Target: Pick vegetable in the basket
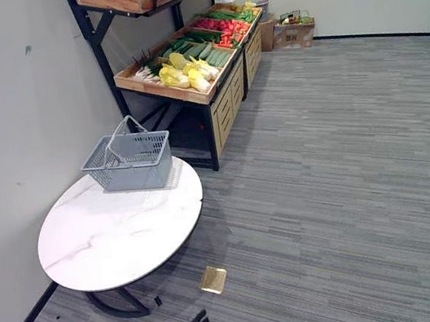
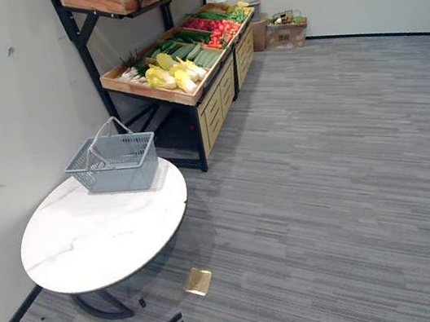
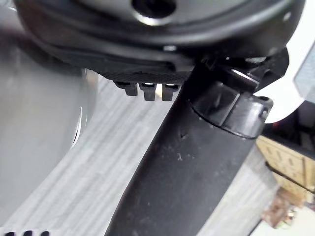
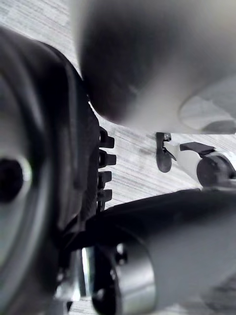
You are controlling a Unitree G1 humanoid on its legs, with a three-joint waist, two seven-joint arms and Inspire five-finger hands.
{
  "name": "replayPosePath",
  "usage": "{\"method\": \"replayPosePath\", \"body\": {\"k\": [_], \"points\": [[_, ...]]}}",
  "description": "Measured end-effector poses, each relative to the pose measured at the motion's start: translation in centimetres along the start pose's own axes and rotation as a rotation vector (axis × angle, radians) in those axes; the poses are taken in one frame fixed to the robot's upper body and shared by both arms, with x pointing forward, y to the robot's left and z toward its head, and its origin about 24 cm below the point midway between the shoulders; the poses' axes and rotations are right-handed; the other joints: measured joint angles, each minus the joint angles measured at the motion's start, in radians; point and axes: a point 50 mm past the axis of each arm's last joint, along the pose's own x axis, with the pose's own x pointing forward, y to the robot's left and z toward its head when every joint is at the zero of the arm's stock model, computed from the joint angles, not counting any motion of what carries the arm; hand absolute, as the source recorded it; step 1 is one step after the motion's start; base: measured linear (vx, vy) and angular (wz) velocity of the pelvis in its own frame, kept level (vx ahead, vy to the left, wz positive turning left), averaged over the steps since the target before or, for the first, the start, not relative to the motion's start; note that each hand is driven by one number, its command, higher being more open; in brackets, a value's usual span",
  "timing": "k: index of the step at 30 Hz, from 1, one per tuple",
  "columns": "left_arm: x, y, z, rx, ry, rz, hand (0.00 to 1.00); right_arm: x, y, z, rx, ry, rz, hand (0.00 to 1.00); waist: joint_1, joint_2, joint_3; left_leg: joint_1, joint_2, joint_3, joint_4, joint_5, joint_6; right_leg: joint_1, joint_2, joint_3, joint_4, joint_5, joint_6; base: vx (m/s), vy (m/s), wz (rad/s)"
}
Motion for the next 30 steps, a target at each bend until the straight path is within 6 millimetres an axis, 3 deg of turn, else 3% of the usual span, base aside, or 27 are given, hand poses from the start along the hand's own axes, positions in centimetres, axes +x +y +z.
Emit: {"method": "replayPosePath", "body": {"k": [1,4,5,6,8,10,11,12,14,16,18,19,20,21,22,23,24,25,26,28,30], "points": [[-0.1,0.0,-1.0,0.002,0.044,0.004,1.00,0.1,0.2,-0.1,-0.005,0.008,0.001,1.00,-0.002,-0.011,-0.012,0.048,-0.029,0.041,-0.038,0.001,0.028,-0.018,-0.038,0.007,0.056,0.001,0.005,0.12,0.128,-0.38],[-0.4,0.5,-1.4,0.016,0.085,0.016,1.00,0.2,0.4,0.4,0.023,-0.014,0.008,1.00,-0.004,-0.044,-0.020,0.128,-0.077,0.083,-0.125,0.004,0.042,-0.091,-0.086,0.031,0.228,0.005,0.012,0.24,0.136,-0.32],[-0.6,0.8,-1.7,0.028,0.117,0.025,1.00,0.2,0.5,0.4,0.095,-0.047,0.008,1.00,-0.013,-0.061,-0.026,0.179,-0.104,0.087,-0.157,-0.006,0.058,-0.147,-0.106,0.036,0.386,0.028,0.029,0.22,0.100,-0.02],[-0.7,0.9,-2.0,0.036,0.134,0.029,1.00,0.2,0.5,0.5,0.124,-0.064,0.009,1.00,-0.016,-0.068,-0.028,0.203,-0.116,0.087,-0.171,-0.010,0.064,-0.172,-0.116,0.035,0.460,0.053,0.024,0.27,0.116,0.07],[-0.9,1.1,-2.5,0.057,0.172,0.034,1.00,0.2,0.5,0.7,0.159,-0.099,0.000,1.00,-0.020,-0.074,-0.029,0.283,-0.138,0.081,-0.219,-0.023,0.083,-0.245,-0.152,0.002,0.680,0.161,0.012,0.30,0.093,0.11],[-1.1,1.3,-2.8,0.054,0.202,0.040,1.00,0.2,0.5,1.4,0.141,-0.137,-0.017,1.00,-0.020,-0.083,-0.024,0.354,-0.148,0.073,-0.259,-0.030,0.090,-0.306,-0.192,-0.077,0.825,0.092,-0.015,0.25,0.048,0.05],[-1.2,1.3,-3.1,0.052,0.228,0.042,1.00,0.2,0.5,1.8,0.128,-0.163,-0.029,1.00,-0.025,-0.078,-0.020,0.402,-0.145,0.067,-0.291,-0.030,0.090,-0.339,-0.198,-0.130,0.857,0.020,-0.014,0.21,0.022,0.03],[-1.2,1.3,-3.4,0.054,0.251,0.042,1.00,0.2,0.6,2.2,0.116,-0.192,-0.040,1.00,-0.032,-0.065,-0.013,0.443,-0.130,0.063,-0.311,-0.033,0.084,-0.364,-0.184,-0.167,0.829,-0.043,-0.013,0.20,0.005,0.02],[-1.2,1.2,-3.5,0.050,0.262,0.039,1.00,0.2,0.7,2.9,0.099,-0.227,-0.048,1.00,-0.038,-0.044,0.000,0.475,-0.089,0.060,-0.322,-0.047,0.062,-0.397,-0.126,-0.188,0.692,-0.102,-0.010,0.15,-0.060,-0.02],[-1.3,1.3,-3.6,0.049,0.271,0.041,1.00,0.3,1.0,3.2,0.104,-0.249,-0.040,1.00,-0.037,-0.037,0.000,0.482,-0.054,0.056,-0.326,-0.074,0.038,-0.431,-0.073,-0.192,0.478,-0.097,0.006,0.10,-0.148,-0.03],[-1.1,1.2,-3.2,0.058,0.268,0.034,1.00,0.3,1.2,3.6,0.082,-0.276,-0.034,1.00,-0.040,-0.032,0.005,0.486,-0.023,0.045,-0.337,-0.094,0.007,-0.469,-0.032,-0.178,0.238,-0.020,0.025,0.19,-0.251,0.13],[-1.0,1.0,-3.4,0.081,0.286,0.028,1.00,0.2,1.2,3.7,0.087,-0.289,-0.036,1.00,-0.051,-0.021,0.007,0.493,0.010,0.015,-0.345,-0.106,-0.013,-0.458,0.003,-0.172,0.141,0.090,0.027,0.24,-0.241,0.34],[-1.0,1.0,-3.4,0.096,0.293,0.026,1.00,0.2,1.2,3.6,0.093,-0.289,-0.036,1.00,-0.053,-0.020,0.004,0.493,0.017,-0.001,-0.356,-0.108,-0.021,-0.453,0.013,-0.173,0.108,0.142,0.044,0.35,-0.298,0.40],[-0.8,0.8,-3.2,0.122,0.297,0.019,1.00,0.3,1.4,3.9,0.102,-0.293,-0.032,1.00,-0.048,-0.014,0.015,0.501,0.014,-0.042,-0.377,-0.106,-0.031,-0.446,0.029,-0.200,0.130,0.133,0.006,0.40,-0.343,0.17],[-0.4,0.3,-2.9,0.130,0.281,0.003,1.00,0.1,1.0,4.9,0.101,-0.319,-0.041,1.00,-0.047,-0.005,0.048,0.524,0.014,-0.063,-0.392,-0.051,-0.018,-0.508,0.017,-0.217,0.289,0.111,0.033,0.37,-0.334,0.13],[-0.2,0.2,-2.4,0.118,0.266,0.004,1.00,-0.1,0.8,5.8,0.093,-0.356,-0.044,1.00,-0.054,-0.012,0.060,0.533,0.022,-0.062,-0.386,-0.044,-0.029,-0.588,0.002,-0.217,0.431,0.044,0.046,0.25,-0.284,0.08],[-0.5,0.6,-2.7,0.112,0.274,0.014,1.00,-0.1,1.0,6.2,0.085,-0.368,-0.039,1.00,-0.055,-0.017,0.054,0.540,0.024,-0.072,-0.386,-0.051,-0.039,-0.602,-0.006,-0.211,0.417,0.019,0.027,0.17,-0.240,0.31],[-0.8,1.0,-3.0,0.105,0.296,0.022,1.00,0.0,1.3,5.7,0.086,-0.351,-0.031,1.00,-0.055,-0.037,0.038,0.556,0.029,-0.089,-0.389,-0.079,-0.067,-0.578,-0.017,-0.241,0.347,0.045,-0.057,0.25,-0.312,0.55],[-0.7,0.6,-3.4,0.094,0.308,0.010,1.00,0.1,1.2,5.2,0.100,-0.337,-0.047,1.00,-0.055,-0.010,0.029,0.567,0.069,-0.099,-0.383,-0.099,-0.086,-0.552,0.010,-0.277,0.355,0.004,-0.061,0.27,-0.303,0.61],[-0.5,0.4,-3.0,0.093,0.296,0.004,1.00,0.2,1.1,4.7,0.113,-0.303,-0.050,1.00,-0.055,-0.010,0.026,0.556,0.098,-0.118,-0.312,-0.101,-0.089,-0.516,0.025,-0.312,0.358,-0.042,-0.079,0.34,-0.361,0.50],[-0.3,0.2,-2.8,0.080,0.282,0.006,1.00,0.3,1.1,4.3,0.121,-0.266,-0.048,1.00,-0.051,0.004,0.015,0.484,0.140,-0.133,-0.102,-0.129,-0.125,-0.453,0.058,-0.336,0.308,-0.061,-0.096,0.32,-0.335,0.30]]}}
